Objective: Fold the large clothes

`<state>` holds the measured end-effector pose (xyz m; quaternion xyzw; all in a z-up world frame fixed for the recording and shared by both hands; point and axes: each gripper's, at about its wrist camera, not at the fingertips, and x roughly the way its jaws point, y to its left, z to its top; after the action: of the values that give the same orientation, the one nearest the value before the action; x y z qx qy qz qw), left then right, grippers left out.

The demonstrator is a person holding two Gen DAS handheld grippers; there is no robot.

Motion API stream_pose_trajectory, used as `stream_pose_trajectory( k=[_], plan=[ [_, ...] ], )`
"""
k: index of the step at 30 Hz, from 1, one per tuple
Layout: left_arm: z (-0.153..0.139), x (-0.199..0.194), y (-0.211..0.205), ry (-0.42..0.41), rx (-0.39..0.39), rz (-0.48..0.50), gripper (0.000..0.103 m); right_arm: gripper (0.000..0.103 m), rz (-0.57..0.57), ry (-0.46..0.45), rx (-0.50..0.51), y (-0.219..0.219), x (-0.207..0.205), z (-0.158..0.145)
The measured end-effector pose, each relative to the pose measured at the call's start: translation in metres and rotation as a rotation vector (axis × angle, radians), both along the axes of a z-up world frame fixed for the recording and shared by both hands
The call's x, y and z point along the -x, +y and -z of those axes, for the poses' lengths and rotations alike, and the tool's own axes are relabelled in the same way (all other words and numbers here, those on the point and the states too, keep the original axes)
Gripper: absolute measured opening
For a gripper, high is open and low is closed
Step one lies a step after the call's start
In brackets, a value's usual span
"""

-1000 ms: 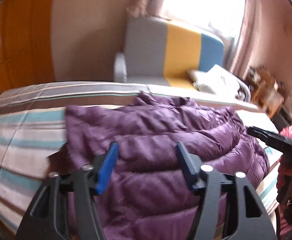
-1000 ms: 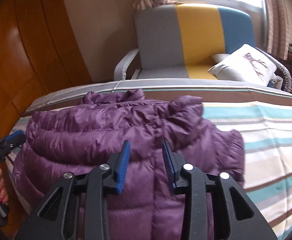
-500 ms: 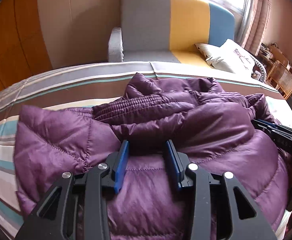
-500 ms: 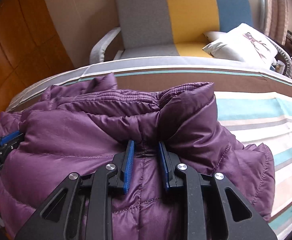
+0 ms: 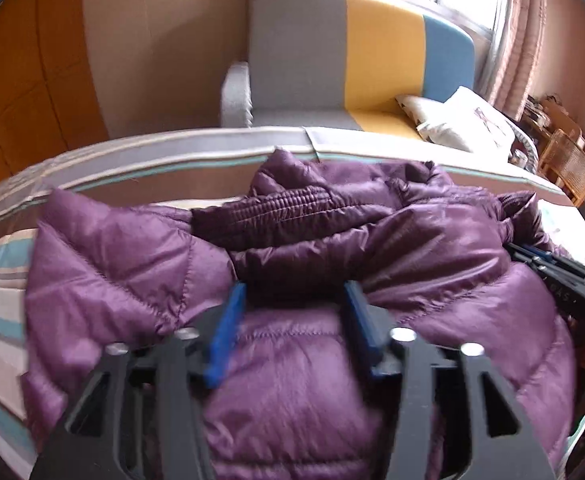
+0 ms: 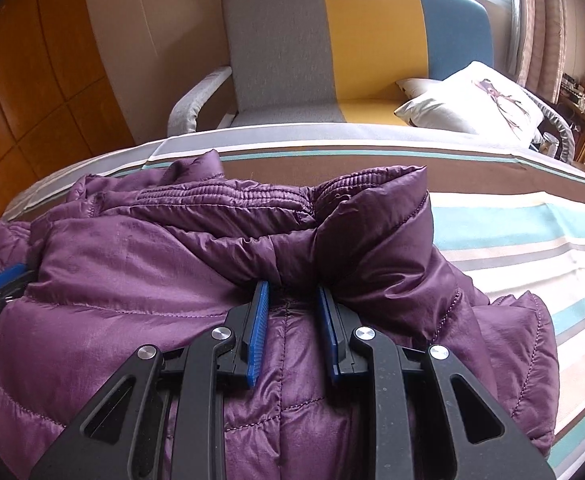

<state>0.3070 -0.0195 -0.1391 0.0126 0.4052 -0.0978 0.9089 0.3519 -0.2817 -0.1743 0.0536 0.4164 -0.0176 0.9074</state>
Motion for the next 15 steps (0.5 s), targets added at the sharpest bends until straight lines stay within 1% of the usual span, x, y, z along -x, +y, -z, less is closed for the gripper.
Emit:
stream_pose_trajectory(
  k=[1, 3, 6, 8, 9, 10, 11, 12, 14, 15],
  plan=[
    [-0.008, 0.007, -0.001, -0.023, 0.015, -0.001, 0.072, 0.025, 0.0, 0.0, 0.001, 0.0, -0.001, 0.0],
    [-0.016, 0.011, -0.003, -0.043, -0.001, -0.01, 0.073, 0.025, 0.0, -0.003, 0.0, 0.0, 0.0, 0.001],
    [-0.024, 0.008, -0.001, -0.07, -0.041, -0.035, 0.073, 0.025, 0.002, -0.005, 0.004, 0.001, 0.0, 0.001],
    [-0.022, -0.003, 0.008, -0.075, -0.102, -0.084, 0.073, 0.025, 0.002, -0.008, 0.003, 0.001, 0.001, 0.0],
    [-0.018, -0.01, 0.016, -0.061, -0.118, -0.116, 0.073, 0.025, 0.002, -0.007, -0.002, 0.001, 0.0, 0.0],
    [-0.014, -0.015, 0.024, -0.042, -0.117, -0.138, 0.073, 0.025, 0.003, -0.007, -0.003, 0.0, 0.0, 0.0],
    [-0.008, -0.022, 0.036, -0.014, -0.095, -0.163, 0.073, 0.025, 0.013, -0.002, 0.003, 0.001, 0.0, 0.0],
    [-0.004, -0.026, 0.046, -0.003, -0.054, -0.175, 0.074, 0.025, 0.013, -0.002, 0.003, 0.001, 0.0, 0.001],
    [0.003, -0.029, 0.052, -0.008, -0.018, -0.176, 0.075, 0.025, 0.014, -0.003, 0.002, 0.001, 0.0, 0.001],
    [0.007, -0.03, 0.05, -0.008, -0.017, -0.172, 0.075, 0.025, 0.014, -0.004, 0.005, 0.001, 0.0, 0.001]
  ],
)
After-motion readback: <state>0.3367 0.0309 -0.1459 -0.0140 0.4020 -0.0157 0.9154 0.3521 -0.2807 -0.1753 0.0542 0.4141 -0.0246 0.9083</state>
